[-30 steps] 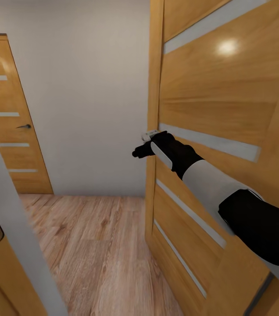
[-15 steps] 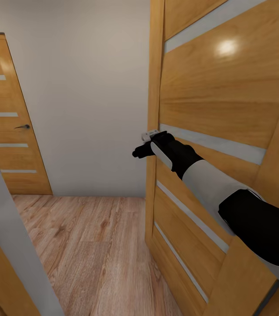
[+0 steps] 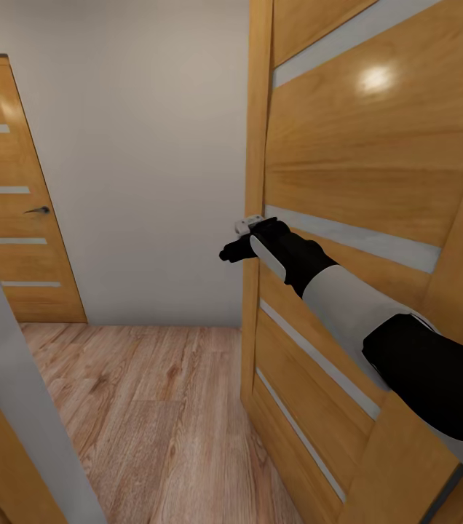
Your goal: Move the two storage containers from the living room to the garage. In the garage, place one container on the floor and stack the other container on top of it (either order is fine).
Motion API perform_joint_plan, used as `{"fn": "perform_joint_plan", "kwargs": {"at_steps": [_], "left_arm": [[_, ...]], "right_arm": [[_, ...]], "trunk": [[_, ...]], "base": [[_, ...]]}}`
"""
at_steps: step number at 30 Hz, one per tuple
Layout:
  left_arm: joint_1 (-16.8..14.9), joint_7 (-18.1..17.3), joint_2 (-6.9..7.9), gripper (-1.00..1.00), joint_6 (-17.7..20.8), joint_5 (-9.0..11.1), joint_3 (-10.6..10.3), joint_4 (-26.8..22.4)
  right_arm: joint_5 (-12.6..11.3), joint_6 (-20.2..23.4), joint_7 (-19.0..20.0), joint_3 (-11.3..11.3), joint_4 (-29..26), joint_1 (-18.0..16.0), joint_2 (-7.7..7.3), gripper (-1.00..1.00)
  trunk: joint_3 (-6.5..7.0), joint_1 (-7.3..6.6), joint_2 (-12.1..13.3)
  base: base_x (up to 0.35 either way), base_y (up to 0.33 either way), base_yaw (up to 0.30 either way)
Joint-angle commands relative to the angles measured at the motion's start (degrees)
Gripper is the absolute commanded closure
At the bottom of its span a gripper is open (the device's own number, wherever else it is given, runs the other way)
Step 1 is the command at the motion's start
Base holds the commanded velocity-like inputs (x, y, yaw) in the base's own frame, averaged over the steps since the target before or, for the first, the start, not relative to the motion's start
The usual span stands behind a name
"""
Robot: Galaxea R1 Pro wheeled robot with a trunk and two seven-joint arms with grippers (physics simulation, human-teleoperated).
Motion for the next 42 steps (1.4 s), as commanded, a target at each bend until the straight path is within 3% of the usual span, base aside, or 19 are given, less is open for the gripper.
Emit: {"fn": "perform_joint_plan", "kwargs": {"at_steps": [1, 19, 42], "left_arm": [[0.0, 0.0, -0.02, -1.00, -0.1, 0.4, 0.0, 0.0], [0.0, 0.0, -0.04, -1.00, -0.1, 0.4, 0.0, 0.0], [0.0, 0.0, -0.01, -1.00, 0.0, 0.4, 0.0, 0.0]], "right_arm": [[0.1, 0.2, 0.1, 0.1, 0.0, -0.1, 0.00, -1.00], [0.2, 0.2, 0.2, 0.1, 0.0, -0.1, 0.00, -1.00], [0.3, 0.1, -0.2, 0.1, 0.0, -0.1, 0.00, -1.00]], "trunk": [[-0.06, 0.00, 0.0], [-0.06, 0.00, 0.0], [-0.06, 0.00, 0.0]], "base": [[0.000, 0.000, 0.000], [0.201, 0.000, 0.000], [0.013, 0.000, 0.000]]}}
